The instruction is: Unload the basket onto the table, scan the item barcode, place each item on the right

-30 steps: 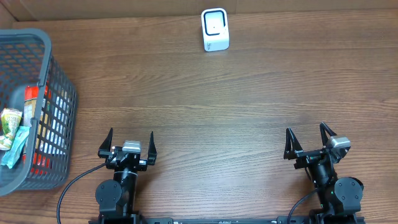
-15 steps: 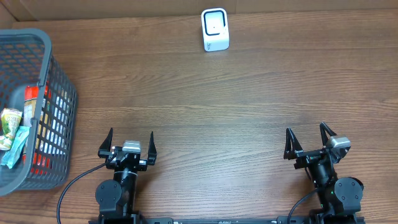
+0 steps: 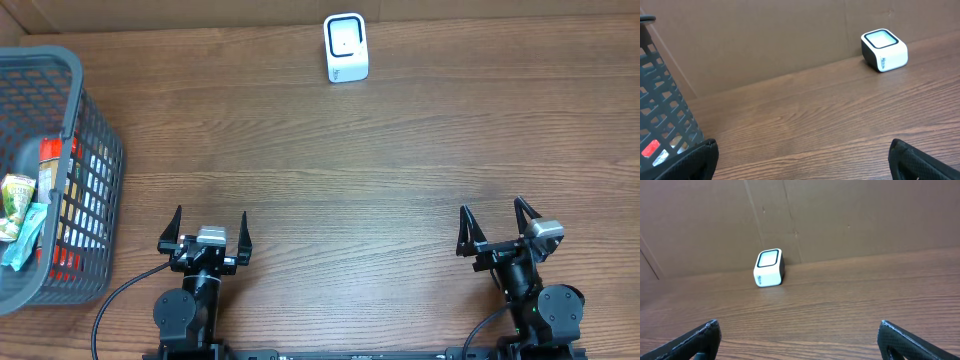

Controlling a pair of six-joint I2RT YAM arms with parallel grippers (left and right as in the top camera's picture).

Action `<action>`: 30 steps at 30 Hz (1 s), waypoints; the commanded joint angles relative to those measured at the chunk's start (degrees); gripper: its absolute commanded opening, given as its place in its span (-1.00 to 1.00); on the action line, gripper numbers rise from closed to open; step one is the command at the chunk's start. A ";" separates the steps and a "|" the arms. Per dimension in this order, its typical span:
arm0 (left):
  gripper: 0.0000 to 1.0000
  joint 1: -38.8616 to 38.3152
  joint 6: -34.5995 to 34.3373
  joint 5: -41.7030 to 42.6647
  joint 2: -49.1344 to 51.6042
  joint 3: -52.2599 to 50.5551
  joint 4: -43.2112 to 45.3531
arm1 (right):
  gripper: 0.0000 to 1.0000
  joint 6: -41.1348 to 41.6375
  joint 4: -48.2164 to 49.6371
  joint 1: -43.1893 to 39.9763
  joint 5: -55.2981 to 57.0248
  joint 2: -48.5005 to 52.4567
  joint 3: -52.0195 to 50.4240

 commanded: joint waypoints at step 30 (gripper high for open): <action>0.99 -0.07 0.87 0.26 -0.55 -0.28 0.02 | 1.00 -2.38 0.07 0.31 2.71 -0.57 -0.61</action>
